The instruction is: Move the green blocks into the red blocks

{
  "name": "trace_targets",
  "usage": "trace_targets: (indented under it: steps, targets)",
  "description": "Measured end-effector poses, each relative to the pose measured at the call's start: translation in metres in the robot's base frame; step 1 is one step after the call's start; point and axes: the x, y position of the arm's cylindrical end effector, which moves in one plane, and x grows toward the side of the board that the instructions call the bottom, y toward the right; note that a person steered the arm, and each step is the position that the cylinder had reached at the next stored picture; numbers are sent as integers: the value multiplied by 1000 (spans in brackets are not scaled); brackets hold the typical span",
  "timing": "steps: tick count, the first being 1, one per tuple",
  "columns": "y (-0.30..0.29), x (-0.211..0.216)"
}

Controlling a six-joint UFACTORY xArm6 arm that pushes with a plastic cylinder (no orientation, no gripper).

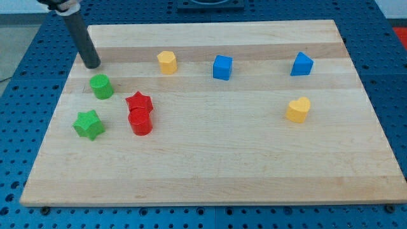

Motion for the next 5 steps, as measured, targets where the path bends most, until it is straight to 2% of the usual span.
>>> trace_targets:
  steps: [1,2,5]
  targets:
    - [15,51]
    - [16,83]
    - [-34,81]
